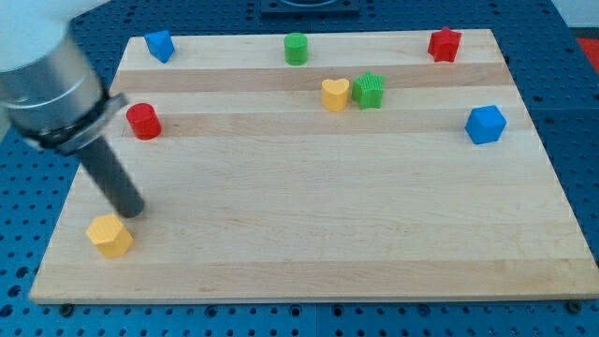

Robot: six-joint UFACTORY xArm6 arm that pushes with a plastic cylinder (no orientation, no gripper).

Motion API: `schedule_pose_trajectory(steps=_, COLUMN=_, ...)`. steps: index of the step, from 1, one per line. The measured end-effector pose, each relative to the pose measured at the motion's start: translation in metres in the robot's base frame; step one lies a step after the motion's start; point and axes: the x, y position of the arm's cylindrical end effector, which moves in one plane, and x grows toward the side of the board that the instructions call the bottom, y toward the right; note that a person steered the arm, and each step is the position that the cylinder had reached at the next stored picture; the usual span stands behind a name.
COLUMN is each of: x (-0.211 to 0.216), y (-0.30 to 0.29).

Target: Push the yellow heart towards the bottom

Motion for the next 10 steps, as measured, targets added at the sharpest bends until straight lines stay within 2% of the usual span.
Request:
schedule_pose_trajectory(steps=3, x=-0.160, y=0.031)
schedule_pose_trajectory(steps=4, x=-0.200, y=0.064)
schedule_pose_trajectory(steps=5, x=-0.220, y=0.107)
schedule_pose_trajectory(steps=7, x=-0.217, y=0.218)
schedule_pose_trajectory(steps=9, x=-0.175, y=0.264)
schedule_pose_trajectory(steps=10, x=-0.187, y=0.269)
